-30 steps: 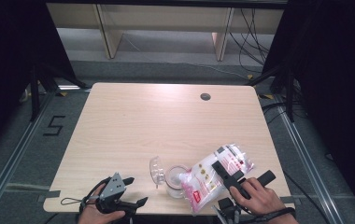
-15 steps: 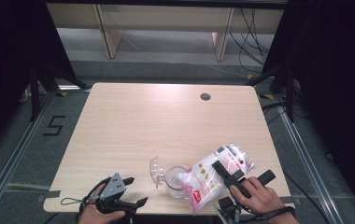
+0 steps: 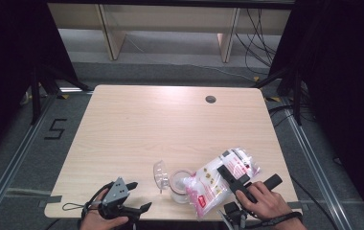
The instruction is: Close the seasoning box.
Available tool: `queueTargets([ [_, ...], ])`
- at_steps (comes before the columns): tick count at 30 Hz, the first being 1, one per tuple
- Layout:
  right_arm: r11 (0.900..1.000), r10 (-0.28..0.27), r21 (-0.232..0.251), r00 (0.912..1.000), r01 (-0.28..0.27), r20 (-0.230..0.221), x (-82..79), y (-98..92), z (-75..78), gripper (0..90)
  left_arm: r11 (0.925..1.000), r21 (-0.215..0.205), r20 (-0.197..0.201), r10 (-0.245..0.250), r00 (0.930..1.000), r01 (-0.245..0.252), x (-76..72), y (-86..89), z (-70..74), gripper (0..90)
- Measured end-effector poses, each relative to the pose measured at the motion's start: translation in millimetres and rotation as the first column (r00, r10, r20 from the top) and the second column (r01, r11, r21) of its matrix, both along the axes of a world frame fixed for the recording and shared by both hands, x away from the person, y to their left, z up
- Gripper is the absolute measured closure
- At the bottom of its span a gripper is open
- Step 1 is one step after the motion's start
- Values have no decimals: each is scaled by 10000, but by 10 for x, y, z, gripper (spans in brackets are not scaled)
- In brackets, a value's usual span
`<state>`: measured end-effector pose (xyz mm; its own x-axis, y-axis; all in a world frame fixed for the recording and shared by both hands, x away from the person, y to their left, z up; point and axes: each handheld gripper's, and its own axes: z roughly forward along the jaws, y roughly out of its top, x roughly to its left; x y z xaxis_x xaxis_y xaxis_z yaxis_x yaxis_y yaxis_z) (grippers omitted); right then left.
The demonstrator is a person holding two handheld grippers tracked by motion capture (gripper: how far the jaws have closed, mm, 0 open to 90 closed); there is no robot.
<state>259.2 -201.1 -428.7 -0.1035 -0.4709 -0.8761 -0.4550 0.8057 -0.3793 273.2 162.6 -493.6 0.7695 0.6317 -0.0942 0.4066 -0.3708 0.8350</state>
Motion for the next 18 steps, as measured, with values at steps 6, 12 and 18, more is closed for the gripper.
queueTargets([
  [6,10000,4,23,10000,-4,-15,-3,10,0,583,10000,-1,-26,10,10000,-11,-4,-2,0,171],
  [12,10000,-13,58,10000,13,-67,1,4,-4,583,10000,0,-11,1,10000,-1,-2,-1,-1,171],
  [18,10000,-18,57,10000,18,-73,3,4,-8,584,10000,14,10,1,10000,-1,-1,0,1,172],
])
